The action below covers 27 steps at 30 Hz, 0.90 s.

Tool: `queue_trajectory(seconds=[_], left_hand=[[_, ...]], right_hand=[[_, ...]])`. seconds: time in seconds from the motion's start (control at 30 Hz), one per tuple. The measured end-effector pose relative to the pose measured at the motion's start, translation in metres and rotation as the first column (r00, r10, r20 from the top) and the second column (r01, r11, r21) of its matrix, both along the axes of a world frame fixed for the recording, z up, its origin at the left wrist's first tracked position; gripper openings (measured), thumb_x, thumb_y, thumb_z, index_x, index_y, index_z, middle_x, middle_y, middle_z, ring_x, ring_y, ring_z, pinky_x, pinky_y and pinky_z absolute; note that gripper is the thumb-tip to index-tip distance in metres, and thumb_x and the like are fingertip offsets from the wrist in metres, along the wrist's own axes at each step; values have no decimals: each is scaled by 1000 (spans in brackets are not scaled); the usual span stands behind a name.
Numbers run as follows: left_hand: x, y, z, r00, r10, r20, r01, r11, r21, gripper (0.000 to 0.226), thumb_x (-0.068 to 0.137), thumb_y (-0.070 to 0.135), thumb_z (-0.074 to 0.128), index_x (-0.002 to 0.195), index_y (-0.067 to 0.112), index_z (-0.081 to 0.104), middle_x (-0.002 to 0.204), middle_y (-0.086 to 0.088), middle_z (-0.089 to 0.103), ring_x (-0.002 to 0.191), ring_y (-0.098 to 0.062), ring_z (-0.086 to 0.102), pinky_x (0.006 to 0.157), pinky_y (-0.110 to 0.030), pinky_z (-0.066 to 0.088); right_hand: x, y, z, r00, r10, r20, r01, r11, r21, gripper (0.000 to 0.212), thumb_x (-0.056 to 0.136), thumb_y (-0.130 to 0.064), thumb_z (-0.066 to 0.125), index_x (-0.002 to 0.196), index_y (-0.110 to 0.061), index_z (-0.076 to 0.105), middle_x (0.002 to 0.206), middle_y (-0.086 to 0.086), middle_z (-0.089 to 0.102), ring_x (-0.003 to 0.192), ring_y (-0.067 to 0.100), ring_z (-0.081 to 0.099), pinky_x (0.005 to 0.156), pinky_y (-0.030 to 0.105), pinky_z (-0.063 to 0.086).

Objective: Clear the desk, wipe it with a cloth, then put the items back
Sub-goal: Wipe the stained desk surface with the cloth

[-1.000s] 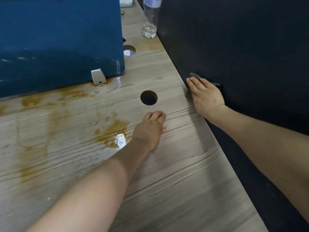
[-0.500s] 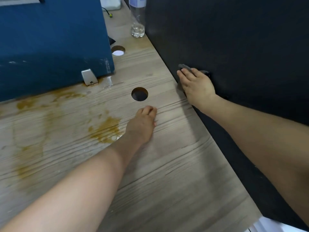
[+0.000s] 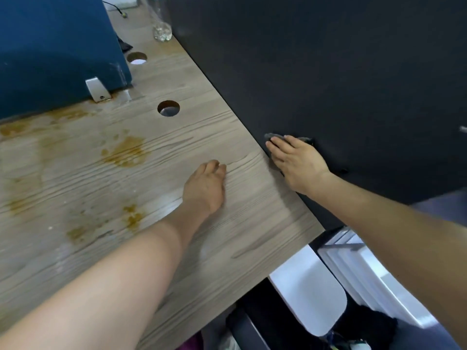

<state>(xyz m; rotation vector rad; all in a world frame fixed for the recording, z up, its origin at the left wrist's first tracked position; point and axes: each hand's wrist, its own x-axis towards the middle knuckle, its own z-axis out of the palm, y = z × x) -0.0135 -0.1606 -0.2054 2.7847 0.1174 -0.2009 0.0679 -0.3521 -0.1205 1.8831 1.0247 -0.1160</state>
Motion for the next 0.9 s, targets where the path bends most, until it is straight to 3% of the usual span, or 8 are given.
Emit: queue_trajectory(seconds=[0.27, 0.4, 0.53, 0.7, 0.9], left_hand=[[-24, -32, -3, 993, -60, -105, 59, 998, -17, 53, 96, 16, 39, 147, 19, 23, 153, 1, 19, 137, -21, 20, 107, -35, 31], [-21, -23, -4, 991, -101, -86, 99, 995, -25, 49, 96, 25, 43, 143, 20, 31, 147, 1, 27, 131, -22, 27, 100, -36, 41], [-18, -15, 0, 986, -153, -72, 152, 988, -19, 47, 94, 32, 50, 138, 20, 38, 138, 3, 33, 122, -20, 34, 90, -34, 46], [-16, -12, -1, 980, -197, -14, 197, 980, -6, 45, 93, 32, 51, 136, 18, 41, 134, 3, 38, 117, -18, 38, 82, -27, 47], [-15, -18, 2, 982, -183, -46, 183, 983, 4, 42, 95, 28, 50, 134, 15, 42, 134, 0, 38, 118, -19, 38, 84, -28, 49]], right_hand=[[-70, -72, -17, 988, -103, -118, 112, 991, 70, 54, 102, -27, 20, 149, -5, 8, 158, 12, -11, 146, 27, -8, 117, 41, -5], [-51, -53, -16, 985, -64, -159, 80, 992, 98, 50, 101, -23, 23, 148, -6, 21, 158, 14, -6, 146, 29, -5, 117, 42, -3], [3, 5, -1, 997, 33, -67, -20, 982, 188, 48, 101, -23, 24, 146, -6, 29, 158, 12, 0, 145, 28, 3, 117, 41, 5], [66, 68, 20, 972, 153, 176, -194, 950, 243, 56, 93, -17, 11, 141, -6, 37, 151, 10, 23, 139, 28, 25, 113, 38, 24], [51, 45, 11, 987, 93, 130, -111, 984, 136, 51, 102, -27, 21, 148, -6, 20, 157, 14, 7, 145, 29, 7, 118, 41, 5]])
